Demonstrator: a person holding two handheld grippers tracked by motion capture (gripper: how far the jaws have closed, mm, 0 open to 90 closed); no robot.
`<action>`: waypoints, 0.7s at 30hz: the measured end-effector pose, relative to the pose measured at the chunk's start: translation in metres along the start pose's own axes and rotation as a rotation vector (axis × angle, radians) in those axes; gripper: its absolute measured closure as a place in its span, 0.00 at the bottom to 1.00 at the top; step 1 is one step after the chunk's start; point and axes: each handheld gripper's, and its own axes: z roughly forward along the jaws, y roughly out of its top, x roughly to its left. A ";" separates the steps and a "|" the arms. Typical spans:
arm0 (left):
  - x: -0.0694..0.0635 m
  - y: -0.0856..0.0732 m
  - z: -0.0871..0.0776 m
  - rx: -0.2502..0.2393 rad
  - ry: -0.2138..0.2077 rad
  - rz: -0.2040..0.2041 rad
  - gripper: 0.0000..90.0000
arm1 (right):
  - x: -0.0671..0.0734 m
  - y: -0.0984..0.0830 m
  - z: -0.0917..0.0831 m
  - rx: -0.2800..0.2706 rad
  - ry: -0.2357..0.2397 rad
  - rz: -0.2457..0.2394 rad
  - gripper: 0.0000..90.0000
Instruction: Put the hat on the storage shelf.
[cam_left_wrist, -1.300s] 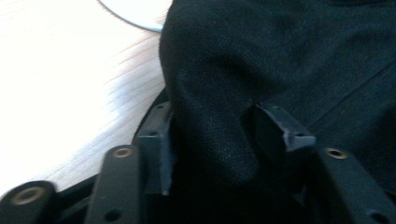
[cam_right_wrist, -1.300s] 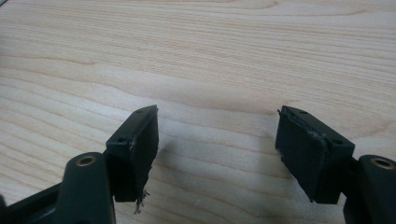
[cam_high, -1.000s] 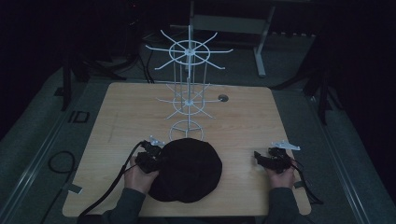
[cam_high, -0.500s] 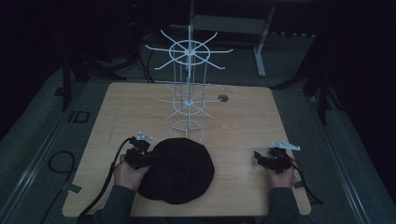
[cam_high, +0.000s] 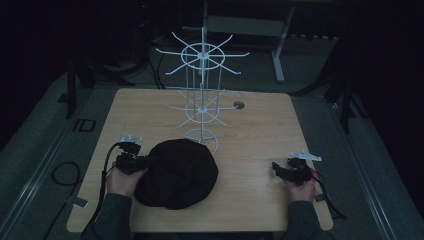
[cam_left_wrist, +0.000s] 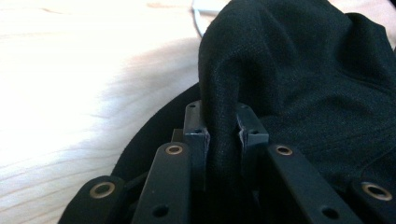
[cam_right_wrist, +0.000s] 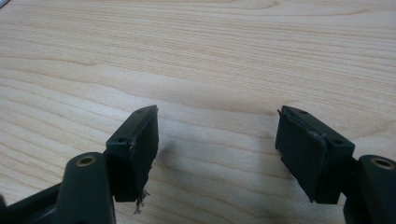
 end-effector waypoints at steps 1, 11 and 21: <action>0.003 0.001 -0.002 -0.007 -0.001 -0.009 0.88 | 0.000 0.000 0.000 -0.001 0.000 -0.003 0.33; 0.026 0.011 -0.023 -0.065 0.016 -0.058 0.88 | 0.000 0.000 0.000 -0.001 0.000 -0.002 0.33; 0.046 0.016 -0.046 -0.123 0.021 -0.107 0.88 | 0.000 0.000 0.000 -0.001 0.001 -0.001 0.33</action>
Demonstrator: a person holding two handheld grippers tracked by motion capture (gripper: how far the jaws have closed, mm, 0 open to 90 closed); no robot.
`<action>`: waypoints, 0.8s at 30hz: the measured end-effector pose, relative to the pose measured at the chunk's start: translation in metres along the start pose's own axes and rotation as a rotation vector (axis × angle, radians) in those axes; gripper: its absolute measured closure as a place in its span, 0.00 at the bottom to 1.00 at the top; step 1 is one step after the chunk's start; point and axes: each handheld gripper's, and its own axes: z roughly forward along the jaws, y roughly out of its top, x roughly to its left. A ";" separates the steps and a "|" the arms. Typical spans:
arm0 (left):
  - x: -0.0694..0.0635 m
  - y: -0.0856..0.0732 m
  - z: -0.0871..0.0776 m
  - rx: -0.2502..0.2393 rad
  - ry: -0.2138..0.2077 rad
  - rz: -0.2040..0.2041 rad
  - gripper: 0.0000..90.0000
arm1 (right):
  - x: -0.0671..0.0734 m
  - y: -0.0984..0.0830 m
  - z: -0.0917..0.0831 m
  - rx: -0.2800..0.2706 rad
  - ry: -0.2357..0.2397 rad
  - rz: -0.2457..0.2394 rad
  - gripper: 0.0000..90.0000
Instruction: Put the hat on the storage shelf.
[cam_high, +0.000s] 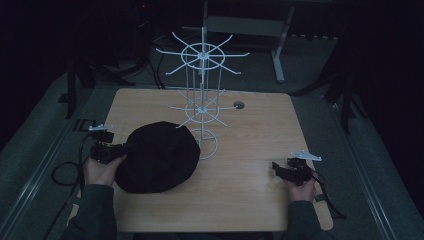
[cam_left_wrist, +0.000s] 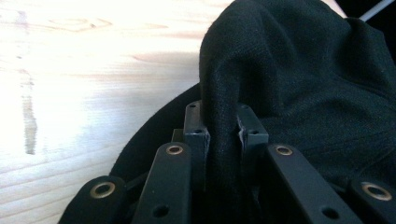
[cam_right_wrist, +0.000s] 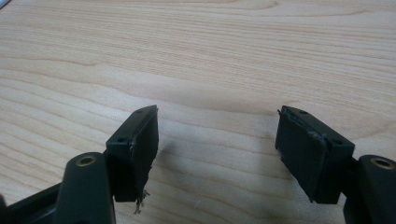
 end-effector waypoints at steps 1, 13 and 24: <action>0.002 0.001 -0.002 -0.005 0.001 -0.003 0.88 | 0.000 0.000 0.000 0.000 0.000 0.001 0.33; 0.028 0.007 -0.030 -0.087 -0.008 -0.080 0.89 | 0.000 0.000 0.000 0.000 0.002 0.001 0.33; 0.043 0.007 -0.052 -0.149 -0.017 -0.121 0.89 | 0.000 0.000 0.000 -0.002 0.002 0.003 0.33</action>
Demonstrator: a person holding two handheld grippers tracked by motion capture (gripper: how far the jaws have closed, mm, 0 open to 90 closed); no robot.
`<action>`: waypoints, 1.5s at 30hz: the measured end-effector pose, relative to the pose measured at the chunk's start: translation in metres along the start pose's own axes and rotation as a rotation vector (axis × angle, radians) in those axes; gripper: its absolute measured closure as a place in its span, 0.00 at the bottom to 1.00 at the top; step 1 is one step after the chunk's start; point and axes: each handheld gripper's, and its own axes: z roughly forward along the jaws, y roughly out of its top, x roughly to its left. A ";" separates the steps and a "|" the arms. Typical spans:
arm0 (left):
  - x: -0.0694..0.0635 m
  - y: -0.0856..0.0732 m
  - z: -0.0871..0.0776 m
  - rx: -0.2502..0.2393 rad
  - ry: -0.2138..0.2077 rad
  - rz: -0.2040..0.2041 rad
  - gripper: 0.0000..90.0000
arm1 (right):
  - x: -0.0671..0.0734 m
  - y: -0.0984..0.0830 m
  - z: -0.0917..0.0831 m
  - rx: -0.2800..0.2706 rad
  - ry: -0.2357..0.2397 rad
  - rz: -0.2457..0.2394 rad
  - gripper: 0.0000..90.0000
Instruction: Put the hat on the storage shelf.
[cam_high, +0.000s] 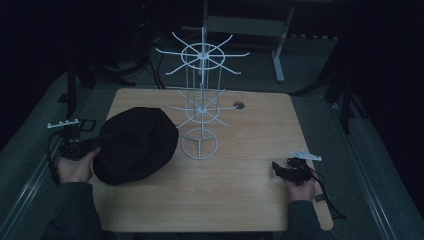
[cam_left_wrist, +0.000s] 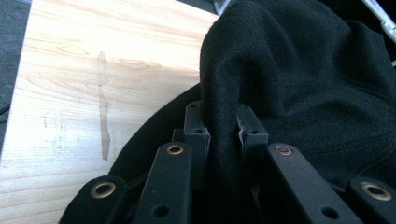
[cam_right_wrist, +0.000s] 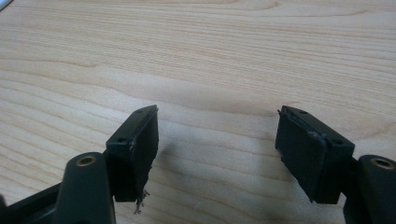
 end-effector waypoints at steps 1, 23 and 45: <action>0.001 0.000 -0.002 -0.003 -0.003 -0.002 0.89 | 0.000 0.000 0.000 0.000 0.000 0.000 0.33; -0.001 0.007 -0.030 -0.103 -0.106 -0.021 0.88 | 0.000 0.000 0.000 -0.001 -0.001 0.001 0.33; -0.030 0.026 -0.013 -0.148 -0.301 -0.048 0.88 | 0.000 0.000 0.001 -0.001 0.001 0.002 0.33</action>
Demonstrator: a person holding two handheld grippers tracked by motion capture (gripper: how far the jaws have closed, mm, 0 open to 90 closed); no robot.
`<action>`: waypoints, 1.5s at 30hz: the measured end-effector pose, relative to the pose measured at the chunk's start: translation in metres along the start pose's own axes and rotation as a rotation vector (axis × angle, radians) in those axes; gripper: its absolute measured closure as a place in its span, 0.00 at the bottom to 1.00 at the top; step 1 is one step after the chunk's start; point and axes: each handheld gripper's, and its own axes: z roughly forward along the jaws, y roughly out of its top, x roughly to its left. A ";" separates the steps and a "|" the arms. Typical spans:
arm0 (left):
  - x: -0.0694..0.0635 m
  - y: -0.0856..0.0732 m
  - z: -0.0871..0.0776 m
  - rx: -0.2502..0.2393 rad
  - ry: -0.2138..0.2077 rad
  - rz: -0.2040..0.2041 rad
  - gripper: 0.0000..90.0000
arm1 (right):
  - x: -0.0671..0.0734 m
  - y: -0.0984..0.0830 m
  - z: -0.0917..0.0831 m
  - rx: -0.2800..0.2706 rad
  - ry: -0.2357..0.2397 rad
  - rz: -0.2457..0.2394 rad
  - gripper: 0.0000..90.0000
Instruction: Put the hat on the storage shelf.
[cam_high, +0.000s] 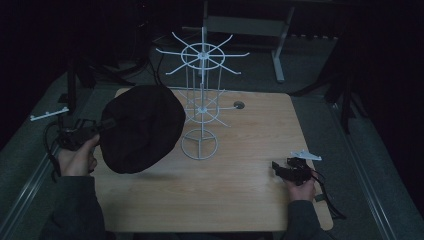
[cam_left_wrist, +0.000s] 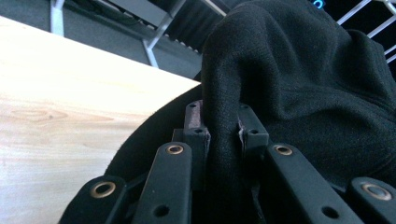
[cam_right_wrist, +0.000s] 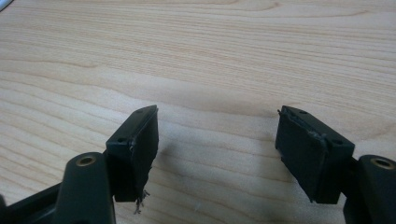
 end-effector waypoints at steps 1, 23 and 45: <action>-0.001 0.001 0.000 -0.001 -0.001 0.002 0.88 | 0.000 0.000 0.000 0.000 0.000 0.000 0.33; -0.015 0.020 0.008 -0.040 -0.054 0.004 0.88 | 0.000 0.000 0.000 0.001 0.002 0.001 0.33; -0.017 0.026 0.003 -0.071 -0.083 -0.009 0.88 | 0.000 0.000 0.000 0.001 0.002 0.001 0.33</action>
